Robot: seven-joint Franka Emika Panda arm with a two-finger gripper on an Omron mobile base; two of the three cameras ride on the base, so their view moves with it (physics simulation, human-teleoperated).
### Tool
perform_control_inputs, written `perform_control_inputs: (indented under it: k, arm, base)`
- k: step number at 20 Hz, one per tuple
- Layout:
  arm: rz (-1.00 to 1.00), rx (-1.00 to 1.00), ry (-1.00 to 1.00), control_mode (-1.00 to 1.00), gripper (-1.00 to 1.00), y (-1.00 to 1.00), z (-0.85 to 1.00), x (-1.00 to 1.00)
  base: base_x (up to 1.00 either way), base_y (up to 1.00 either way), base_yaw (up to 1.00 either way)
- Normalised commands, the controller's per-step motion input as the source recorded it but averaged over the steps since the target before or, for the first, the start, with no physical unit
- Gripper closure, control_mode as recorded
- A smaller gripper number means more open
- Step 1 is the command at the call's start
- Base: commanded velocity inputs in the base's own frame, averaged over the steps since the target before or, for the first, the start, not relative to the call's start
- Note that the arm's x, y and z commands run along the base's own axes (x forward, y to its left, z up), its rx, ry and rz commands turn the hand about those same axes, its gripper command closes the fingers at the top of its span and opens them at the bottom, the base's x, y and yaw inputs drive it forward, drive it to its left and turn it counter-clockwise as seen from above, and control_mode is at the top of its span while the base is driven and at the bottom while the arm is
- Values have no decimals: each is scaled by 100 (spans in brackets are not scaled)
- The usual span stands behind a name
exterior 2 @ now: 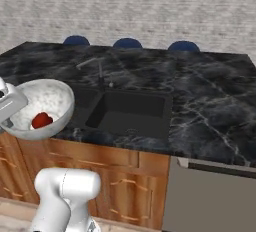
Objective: Pick the bell pepper from the cabinet and place it in the bowl. Then pick the bowl and place it in the sink. Then turn on the sink facuet.
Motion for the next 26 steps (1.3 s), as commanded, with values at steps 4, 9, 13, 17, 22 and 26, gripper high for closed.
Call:
perform_control_inputs:
  k: [4,9,13,17,22,26]
  arm:
    - [0,0,0,100,100,0,0,0]
    - [0,0,0,100,100,0,0,0]
    - [0,0,0,100,100,0,0,0]
    - [0,0,0,100,100,0,0,0]
    - [0,0,0,100,100,0,0,0]
    - [0,0,0,100,100,0,0,0]
  base:
    - [60,47,-5]
    - [42,54,-1]
    - [46,29,0]
    - [53,0,0]
    - [43,0,0]
    - [35,0,0]
